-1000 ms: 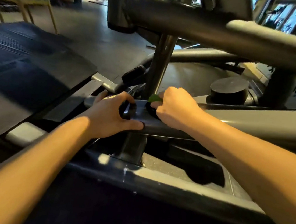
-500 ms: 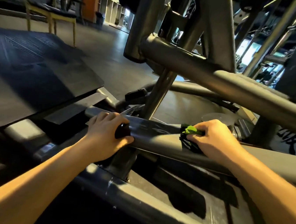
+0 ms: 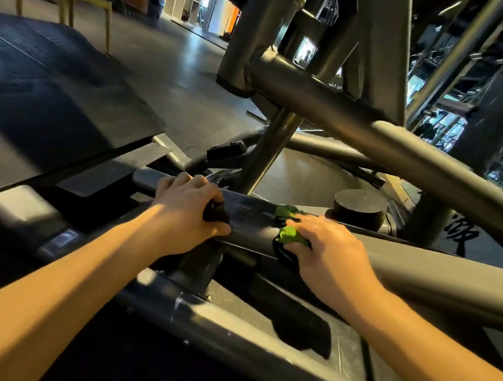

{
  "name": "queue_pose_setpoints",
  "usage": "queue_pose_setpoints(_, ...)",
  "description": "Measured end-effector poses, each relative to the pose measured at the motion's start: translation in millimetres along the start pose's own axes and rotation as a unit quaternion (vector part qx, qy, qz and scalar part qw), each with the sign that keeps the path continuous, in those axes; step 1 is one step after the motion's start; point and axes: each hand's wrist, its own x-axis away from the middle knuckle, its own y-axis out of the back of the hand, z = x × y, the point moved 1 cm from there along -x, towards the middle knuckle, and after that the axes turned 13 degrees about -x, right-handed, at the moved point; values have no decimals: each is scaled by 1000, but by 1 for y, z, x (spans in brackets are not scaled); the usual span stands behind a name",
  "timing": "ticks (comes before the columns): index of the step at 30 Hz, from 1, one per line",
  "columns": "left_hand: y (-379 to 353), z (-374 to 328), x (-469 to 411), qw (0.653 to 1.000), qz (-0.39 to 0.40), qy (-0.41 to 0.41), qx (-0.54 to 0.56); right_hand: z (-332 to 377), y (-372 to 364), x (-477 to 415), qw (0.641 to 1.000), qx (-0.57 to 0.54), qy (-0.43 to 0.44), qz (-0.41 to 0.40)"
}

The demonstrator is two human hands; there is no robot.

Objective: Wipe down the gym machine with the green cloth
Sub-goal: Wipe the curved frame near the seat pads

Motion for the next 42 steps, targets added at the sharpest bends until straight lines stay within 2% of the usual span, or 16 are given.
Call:
queue_pose_setpoints(4, -1, 2, -1, 1000, 4, -7, 1, 8, -13, 5, 998, 20, 22, -63)
queue_pose_setpoints(10, 3, 11, -6, 999, 29, -20, 0, 56, -44, -38, 999, -24, 23, -6)
queue_pose_setpoints(14, 10, 18, -11, 997, 48, -42, 46, 21, -22, -22, 998, -57, 28, -5)
queue_pose_setpoints(18, 14, 14, -15, 995, 66, -38, 59, -31, 9, 4, 993, -68, -68, -65)
queue_pose_setpoints(22, 15, 11, -19, 996, 72, -26, 41, -17, -3, -3, 992, -6, -67, -108)
queue_pose_setpoints(29, 8, 19, -18, 997, 41, -16, 62, 60, -46, -56, 998, -49, -30, 0)
queue_pose_setpoints(32, 7, 19, -20, 993, 36, 4, 109, 41, -32, -48, 995, -89, -15, 33)
queue_pose_setpoints(34, 5, 22, -23, 994, 46, 7, 95, 18, -17, -41, 999, -33, -23, 30)
queue_pose_setpoints(37, 7, 24, -26, 995, 81, 5, 54, -10, 3, -40, 993, 41, -93, 56)
queue_pose_setpoints(42, 4, 29, -23, 990, 116, 27, 76, -6, 6, -69, 984, 29, -112, 133)
